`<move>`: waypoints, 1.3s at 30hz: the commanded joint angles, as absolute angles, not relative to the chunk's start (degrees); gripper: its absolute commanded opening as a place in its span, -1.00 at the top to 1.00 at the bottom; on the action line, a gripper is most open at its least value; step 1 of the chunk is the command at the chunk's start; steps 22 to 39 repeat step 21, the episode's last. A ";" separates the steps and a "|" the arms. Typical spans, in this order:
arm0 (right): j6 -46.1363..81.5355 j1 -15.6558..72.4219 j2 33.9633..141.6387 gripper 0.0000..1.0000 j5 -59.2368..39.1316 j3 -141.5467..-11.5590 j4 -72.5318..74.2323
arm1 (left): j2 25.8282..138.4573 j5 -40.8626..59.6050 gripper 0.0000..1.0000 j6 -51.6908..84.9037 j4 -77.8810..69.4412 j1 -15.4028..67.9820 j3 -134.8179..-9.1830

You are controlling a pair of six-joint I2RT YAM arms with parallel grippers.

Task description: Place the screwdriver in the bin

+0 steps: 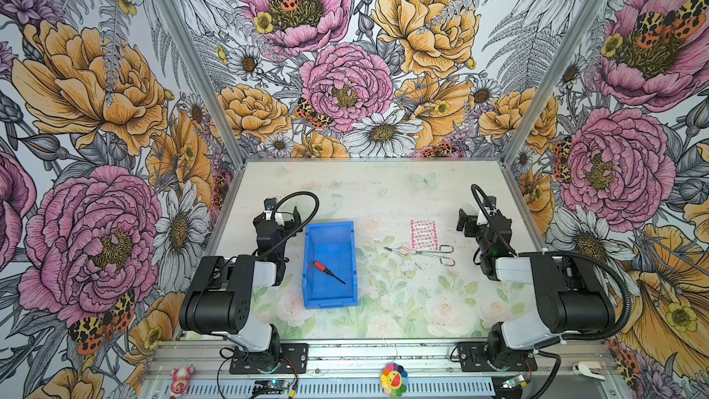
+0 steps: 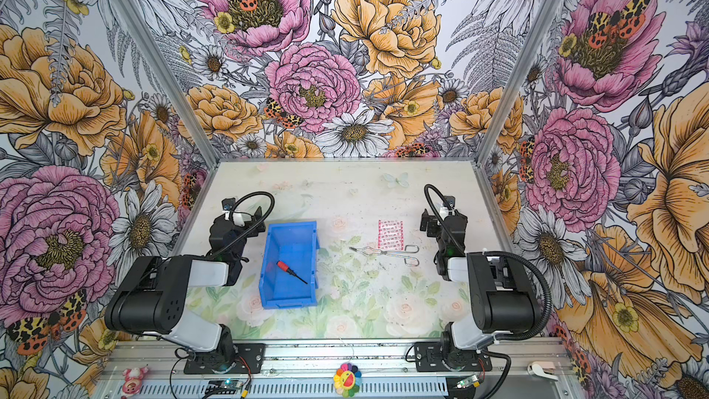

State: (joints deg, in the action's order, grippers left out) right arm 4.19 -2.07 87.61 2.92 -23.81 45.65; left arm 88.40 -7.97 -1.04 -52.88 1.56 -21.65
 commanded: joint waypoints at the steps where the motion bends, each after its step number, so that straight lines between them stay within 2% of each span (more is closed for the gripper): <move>1: 4.52 -1.67 87.80 -0.99 3.40 -23.52 47.34 | 88.77 -9.59 -0.97 -2.24 -55.37 2.11 -20.83; 39: 4.52 -1.62 87.71 -0.99 3.32 -23.29 47.72 | 88.77 -9.44 -0.97 -1.87 -54.57 1.78 -21.12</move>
